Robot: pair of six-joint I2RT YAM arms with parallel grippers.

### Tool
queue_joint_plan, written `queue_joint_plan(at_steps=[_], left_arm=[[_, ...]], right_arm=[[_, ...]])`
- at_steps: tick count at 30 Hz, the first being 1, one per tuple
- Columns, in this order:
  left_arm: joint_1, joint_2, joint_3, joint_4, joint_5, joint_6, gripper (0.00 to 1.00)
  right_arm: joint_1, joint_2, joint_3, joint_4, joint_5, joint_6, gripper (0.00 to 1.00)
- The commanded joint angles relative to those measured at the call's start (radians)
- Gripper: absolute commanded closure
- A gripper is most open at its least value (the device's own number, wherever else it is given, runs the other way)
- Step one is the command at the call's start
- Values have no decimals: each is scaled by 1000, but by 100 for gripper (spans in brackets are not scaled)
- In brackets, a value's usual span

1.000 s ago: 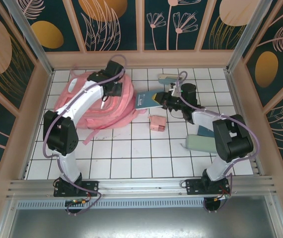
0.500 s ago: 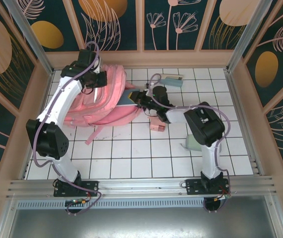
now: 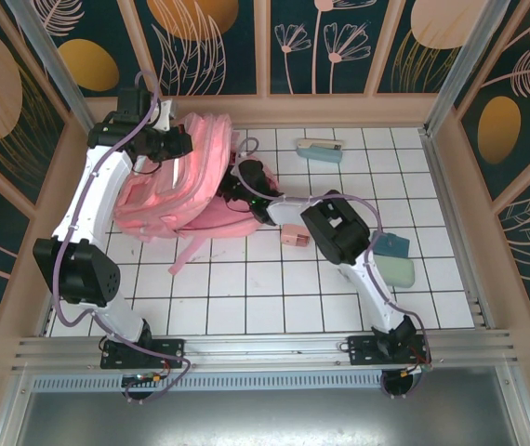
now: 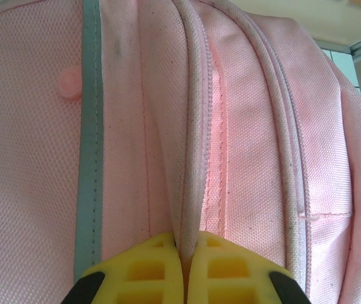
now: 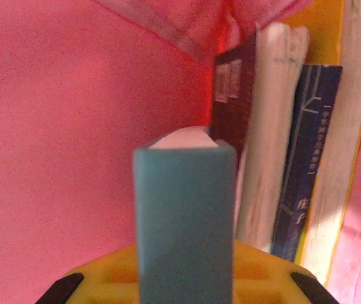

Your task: Pack the student bag

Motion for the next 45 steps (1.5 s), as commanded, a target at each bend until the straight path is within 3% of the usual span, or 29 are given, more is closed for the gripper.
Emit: queue_joint_plan(at_steps=[1, 4, 10, 20, 28, 33, 38, 42, 45], left_arm=[[4, -59, 22, 132, 86, 2, 100], [8, -57, 20, 133, 83, 2, 100], [13, -45, 31, 135, 84, -2, 100], [14, -39, 10, 143, 87, -1, 100], [13, -32, 1, 156, 101, -5, 100], [15, -25, 2, 157, 102, -2, 100], [15, -16, 2, 162, 107, -4, 100], [15, -9, 4, 169, 116, -10, 100], [15, -6, 3, 173, 126, -16, 100]], right_arm=[[14, 30, 130, -185, 40, -62, 83], [15, 10, 173, -355, 63, -150, 70], [-1, -59, 127, -485, 45, -240, 65], [-34, -137, -39, -455, -7, -277, 66], [-44, -127, -32, -459, -79, -299, 53], [-70, -140, -74, -441, -113, -307, 52], [-91, -182, -152, -388, -129, -297, 60], [-90, -178, -162, -352, -153, -286, 90], [-82, -150, -134, -333, -170, -261, 99]])
